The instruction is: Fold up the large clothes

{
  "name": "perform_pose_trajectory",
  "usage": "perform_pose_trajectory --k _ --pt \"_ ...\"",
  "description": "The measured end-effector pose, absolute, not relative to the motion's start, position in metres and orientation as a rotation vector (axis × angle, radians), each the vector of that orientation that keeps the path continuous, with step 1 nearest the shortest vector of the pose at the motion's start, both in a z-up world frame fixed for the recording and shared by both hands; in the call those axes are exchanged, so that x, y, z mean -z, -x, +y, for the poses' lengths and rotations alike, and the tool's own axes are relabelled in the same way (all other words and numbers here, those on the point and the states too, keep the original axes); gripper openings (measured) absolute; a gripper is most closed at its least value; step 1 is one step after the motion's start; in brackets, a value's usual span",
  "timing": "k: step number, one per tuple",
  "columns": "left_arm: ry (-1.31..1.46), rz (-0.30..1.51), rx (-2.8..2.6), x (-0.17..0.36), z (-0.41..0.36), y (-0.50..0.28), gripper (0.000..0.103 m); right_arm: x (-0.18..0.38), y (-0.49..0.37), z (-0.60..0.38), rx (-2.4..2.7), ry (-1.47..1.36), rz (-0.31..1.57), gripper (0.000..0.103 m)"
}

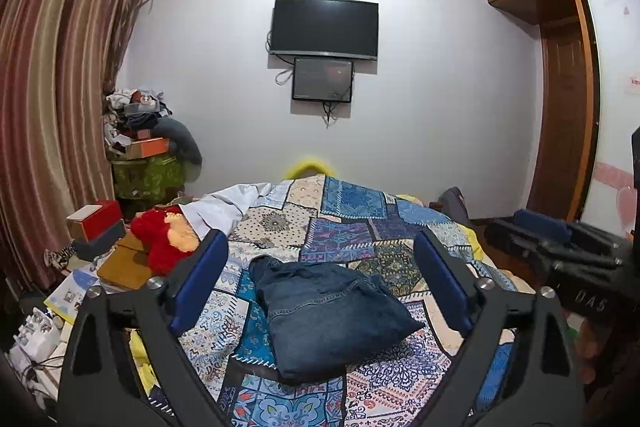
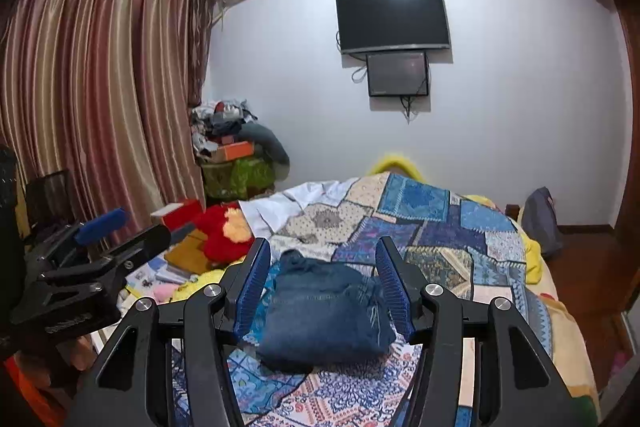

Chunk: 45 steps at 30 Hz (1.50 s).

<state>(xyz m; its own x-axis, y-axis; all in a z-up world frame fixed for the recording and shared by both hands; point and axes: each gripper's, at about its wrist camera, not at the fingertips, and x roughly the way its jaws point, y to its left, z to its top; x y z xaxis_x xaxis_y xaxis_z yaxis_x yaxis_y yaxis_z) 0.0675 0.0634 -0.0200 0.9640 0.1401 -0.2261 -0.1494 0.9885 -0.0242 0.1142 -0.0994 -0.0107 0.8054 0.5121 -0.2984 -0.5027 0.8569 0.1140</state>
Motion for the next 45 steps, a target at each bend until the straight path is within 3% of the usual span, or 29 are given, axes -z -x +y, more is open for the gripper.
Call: perform_pose_trajectory --k 2,3,4,5,12,45 --pt "0.038 0.227 -0.152 0.021 0.064 -0.069 0.099 0.013 -0.113 -0.098 -0.536 -0.022 0.339 0.063" --pt "0.036 0.227 -0.152 0.021 0.065 -0.07 0.099 0.014 -0.113 -0.098 -0.53 -0.026 0.338 0.086" --pt "0.035 0.225 -0.154 0.022 0.065 -0.069 0.099 0.015 -0.112 -0.1 -0.523 -0.038 0.318 0.1" --pt "0.032 0.223 -0.155 0.023 0.064 -0.068 0.1 0.015 -0.107 -0.103 -0.518 -0.051 0.284 0.101" --pt "0.022 0.222 -0.152 0.026 0.063 -0.067 0.101 0.007 -0.093 -0.098 -0.514 -0.011 0.221 0.103" --pt "0.052 0.221 -0.161 0.031 0.062 -0.066 0.103 0.014 -0.106 -0.108 -0.511 -0.062 0.294 0.103"
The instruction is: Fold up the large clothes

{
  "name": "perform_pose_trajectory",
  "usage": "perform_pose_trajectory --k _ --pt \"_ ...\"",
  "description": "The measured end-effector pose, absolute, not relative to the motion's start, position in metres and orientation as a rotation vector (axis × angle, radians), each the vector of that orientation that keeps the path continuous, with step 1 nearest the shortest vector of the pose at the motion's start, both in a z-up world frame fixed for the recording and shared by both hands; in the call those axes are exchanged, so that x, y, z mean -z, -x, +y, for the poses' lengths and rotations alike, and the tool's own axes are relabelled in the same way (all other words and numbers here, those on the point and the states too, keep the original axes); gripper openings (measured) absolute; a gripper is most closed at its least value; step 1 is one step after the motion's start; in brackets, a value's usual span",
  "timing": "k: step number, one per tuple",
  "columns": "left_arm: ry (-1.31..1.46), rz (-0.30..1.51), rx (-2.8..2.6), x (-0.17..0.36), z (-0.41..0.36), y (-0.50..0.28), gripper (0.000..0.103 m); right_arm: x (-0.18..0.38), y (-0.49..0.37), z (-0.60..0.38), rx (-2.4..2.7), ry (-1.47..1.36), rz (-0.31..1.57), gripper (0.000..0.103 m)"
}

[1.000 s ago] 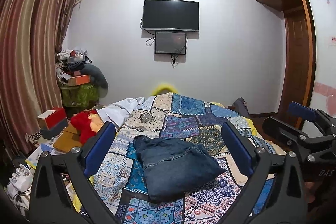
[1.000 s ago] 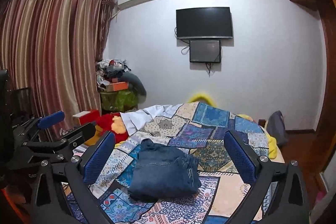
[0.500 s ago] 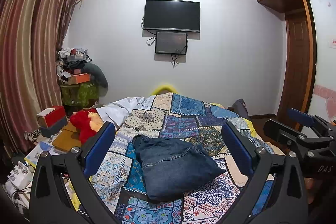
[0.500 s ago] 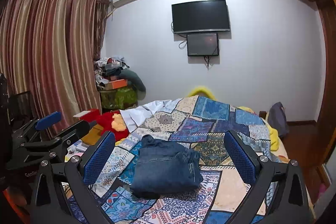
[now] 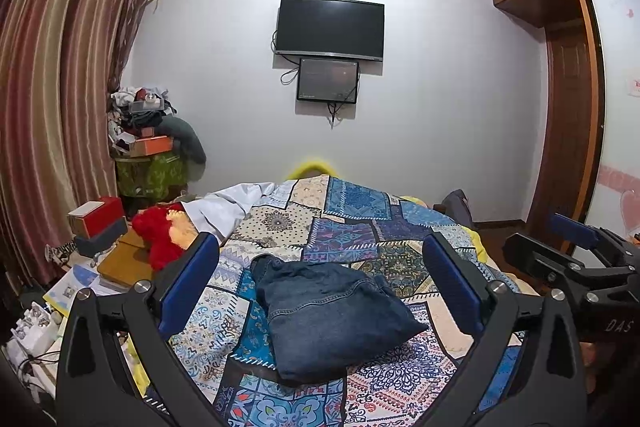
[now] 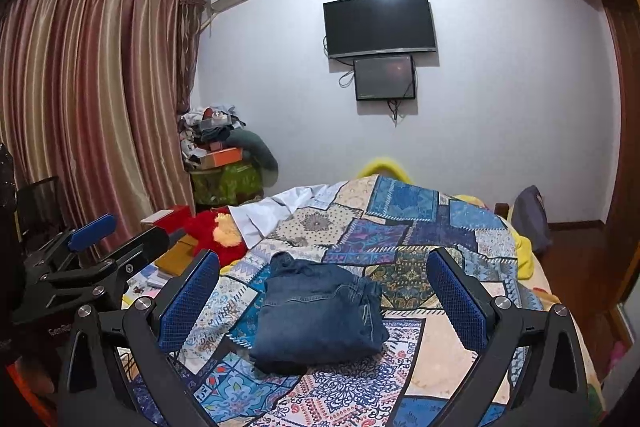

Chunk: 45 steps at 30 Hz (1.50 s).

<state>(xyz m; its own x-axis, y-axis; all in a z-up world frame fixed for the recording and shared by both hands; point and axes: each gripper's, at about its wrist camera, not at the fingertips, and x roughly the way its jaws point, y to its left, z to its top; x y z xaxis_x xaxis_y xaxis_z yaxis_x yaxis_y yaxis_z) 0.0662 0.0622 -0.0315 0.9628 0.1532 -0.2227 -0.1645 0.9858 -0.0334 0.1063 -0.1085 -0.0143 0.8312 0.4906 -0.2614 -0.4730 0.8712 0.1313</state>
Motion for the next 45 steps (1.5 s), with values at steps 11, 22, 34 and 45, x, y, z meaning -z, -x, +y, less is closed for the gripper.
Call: perform_pose_trajectory --k 11,22,34,45 --pt "0.095 0.235 -0.171 0.032 0.065 -0.068 0.103 0.015 -0.107 -0.11 -0.523 -0.065 0.292 0.103" --pt "0.097 0.238 -0.17 0.032 0.064 -0.067 0.103 0.015 -0.107 -0.112 -0.526 -0.07 0.296 0.103" --pt "0.051 0.236 -0.11 0.033 0.058 -0.065 0.103 0.017 -0.106 -0.112 -0.524 -0.075 0.296 0.103" --pt "0.053 0.239 -0.103 0.032 0.057 -0.065 0.103 0.018 -0.102 -0.108 -0.518 -0.08 0.298 0.103"
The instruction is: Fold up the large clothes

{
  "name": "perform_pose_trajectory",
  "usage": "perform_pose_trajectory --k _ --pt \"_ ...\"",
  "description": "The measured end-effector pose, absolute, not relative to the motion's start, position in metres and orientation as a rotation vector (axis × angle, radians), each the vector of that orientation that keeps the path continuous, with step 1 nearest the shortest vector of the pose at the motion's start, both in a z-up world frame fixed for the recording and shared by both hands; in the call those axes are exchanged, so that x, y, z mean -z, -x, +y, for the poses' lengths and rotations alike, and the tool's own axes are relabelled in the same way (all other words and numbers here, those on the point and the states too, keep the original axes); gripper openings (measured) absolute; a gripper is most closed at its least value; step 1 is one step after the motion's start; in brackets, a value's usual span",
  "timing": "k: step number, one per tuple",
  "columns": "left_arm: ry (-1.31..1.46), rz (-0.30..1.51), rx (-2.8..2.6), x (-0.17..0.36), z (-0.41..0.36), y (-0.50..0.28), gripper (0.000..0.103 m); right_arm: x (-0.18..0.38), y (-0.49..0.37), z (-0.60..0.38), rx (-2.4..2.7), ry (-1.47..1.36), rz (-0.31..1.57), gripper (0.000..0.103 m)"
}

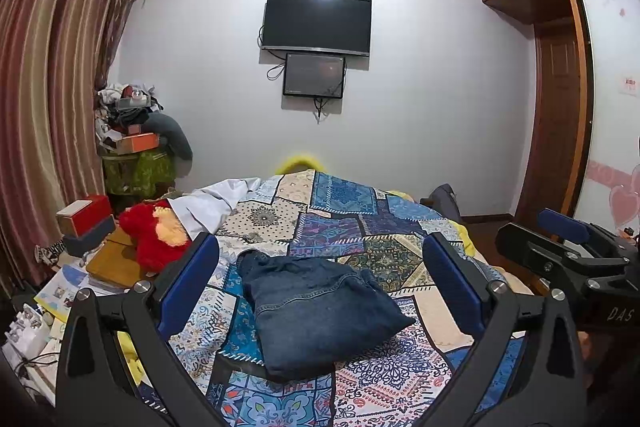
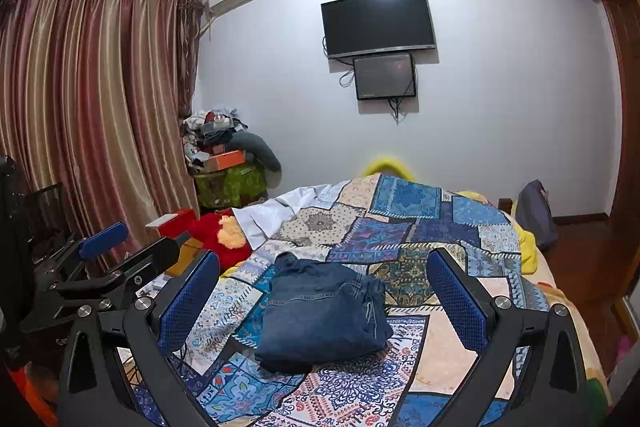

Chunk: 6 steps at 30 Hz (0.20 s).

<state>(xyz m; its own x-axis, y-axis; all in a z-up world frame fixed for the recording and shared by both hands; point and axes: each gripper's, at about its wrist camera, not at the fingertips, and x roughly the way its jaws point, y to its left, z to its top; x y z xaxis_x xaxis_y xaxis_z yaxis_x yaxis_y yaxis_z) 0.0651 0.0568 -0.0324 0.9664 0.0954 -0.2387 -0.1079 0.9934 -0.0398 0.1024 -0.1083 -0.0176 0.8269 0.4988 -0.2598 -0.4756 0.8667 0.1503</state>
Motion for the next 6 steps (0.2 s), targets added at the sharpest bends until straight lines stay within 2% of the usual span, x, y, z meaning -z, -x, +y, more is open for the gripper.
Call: perform_pose_trajectory --k 6 --pt "0.054 0.242 -0.102 0.032 0.058 -0.0639 0.103 0.0174 -0.1027 -0.1068 -0.517 -0.084 0.294 0.103"
